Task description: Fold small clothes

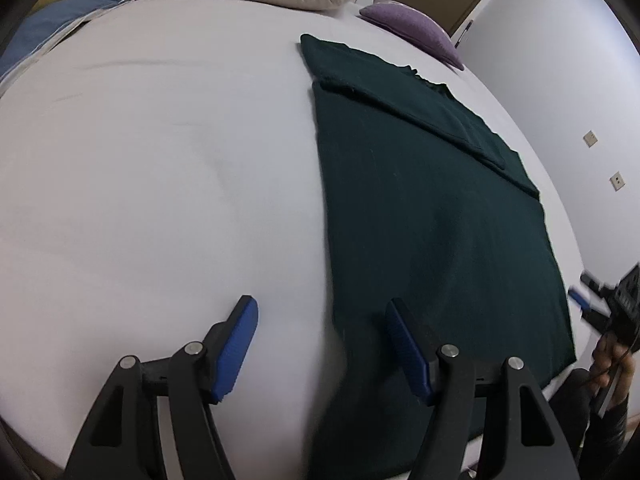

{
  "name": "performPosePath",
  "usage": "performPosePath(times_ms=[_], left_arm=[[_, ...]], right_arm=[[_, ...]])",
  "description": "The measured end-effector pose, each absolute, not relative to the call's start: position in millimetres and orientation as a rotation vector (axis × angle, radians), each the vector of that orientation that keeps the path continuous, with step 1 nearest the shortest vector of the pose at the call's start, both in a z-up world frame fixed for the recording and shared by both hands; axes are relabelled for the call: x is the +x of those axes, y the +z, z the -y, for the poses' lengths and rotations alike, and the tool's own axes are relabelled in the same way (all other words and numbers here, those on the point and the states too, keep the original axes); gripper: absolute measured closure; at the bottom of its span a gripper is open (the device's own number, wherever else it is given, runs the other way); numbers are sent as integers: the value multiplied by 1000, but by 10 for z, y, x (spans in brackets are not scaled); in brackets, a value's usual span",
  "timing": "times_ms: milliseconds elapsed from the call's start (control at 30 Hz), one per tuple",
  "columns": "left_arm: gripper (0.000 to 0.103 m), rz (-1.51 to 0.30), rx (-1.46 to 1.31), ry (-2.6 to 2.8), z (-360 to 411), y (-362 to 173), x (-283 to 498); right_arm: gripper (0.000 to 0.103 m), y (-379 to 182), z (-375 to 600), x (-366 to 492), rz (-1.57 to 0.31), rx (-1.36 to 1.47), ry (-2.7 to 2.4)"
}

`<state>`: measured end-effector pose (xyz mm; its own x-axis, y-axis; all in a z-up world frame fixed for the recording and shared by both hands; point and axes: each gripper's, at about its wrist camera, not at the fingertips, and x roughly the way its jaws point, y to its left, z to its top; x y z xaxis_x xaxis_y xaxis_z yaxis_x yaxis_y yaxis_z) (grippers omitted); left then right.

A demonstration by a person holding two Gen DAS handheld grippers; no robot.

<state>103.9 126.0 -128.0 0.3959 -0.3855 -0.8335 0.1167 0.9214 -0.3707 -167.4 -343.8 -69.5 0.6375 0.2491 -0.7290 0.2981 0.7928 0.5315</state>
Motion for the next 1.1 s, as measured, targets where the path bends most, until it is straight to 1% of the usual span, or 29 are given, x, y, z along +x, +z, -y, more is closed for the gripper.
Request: performPosePath(times_ms=[67, 133, 167, 333, 467, 533, 567, 600, 633, 700, 767, 833, 867, 900, 933, 967, 1100], left_arm=[[36, -1134, -288, -331, -1246, -1272, 958], [43, -1153, -281, -364, -1182, -1266, 879], [49, -1160, -277, -372, -1170, -1267, 851], [50, -1192, -334, -417, -1163, -1297, 695], [50, -1203, -320, -440, -1114, -1311, 654], [51, -1204, -329, -442, -1105, -1311, 666], [65, -1207, -331, -443, -1106, -1313, 657], [84, -1220, -332, -450, -1084, -1332, 655], [88, -1226, -332, -450, -1117, -1338, 595], [94, -1224, -338, -446, -1135, -1367, 572], [95, -1222, -376, -449, -1188, -1390, 569], [96, -1220, -396, -452, -1217, -1399, 567], [96, -1222, -392, -457, -1219, -1394, 560], [96, -1220, -391, -463, -1218, -1382, 544], [96, -1220, -393, -471, -1218, -1370, 529], [96, -1220, -403, -481, -1225, -1355, 504], [97, -1211, -450, -505, -1287, -1307, 437]], right_arm=[[43, -739, 3550, -1962, -920, 719, -66], [43, -771, 3637, -2207, -954, 740, -96], [43, -785, 3667, -2290, -967, 738, -102], [43, -791, 3867, -2631, -969, 772, -158], [43, -980, 3917, -2633, -1111, 774, -161], [43, -962, 3887, -2634, -1123, 727, -160], [43, -957, 3860, -2631, -1137, 708, -157], [43, -956, 3851, -2628, -1147, 703, -154], [43, -957, 3838, -2630, -1159, 696, -152], [43, -959, 3822, -2647, -1189, 675, -142], [45, -967, 3837, -2666, -1207, 669, -133], [52, -981, 3857, -2681, -1219, 662, -127], [61, -992, 3847, -2699, -1225, 660, -124], [73, -1012, 3874, -2702, -1229, 665, -118], [82, -1023, 3905, -2734, -1230, 687, -102], [94, -1049, 3934, -2713, -1232, 713, -86], [97, -1109, 4085, -2804, -1180, 814, -60]])
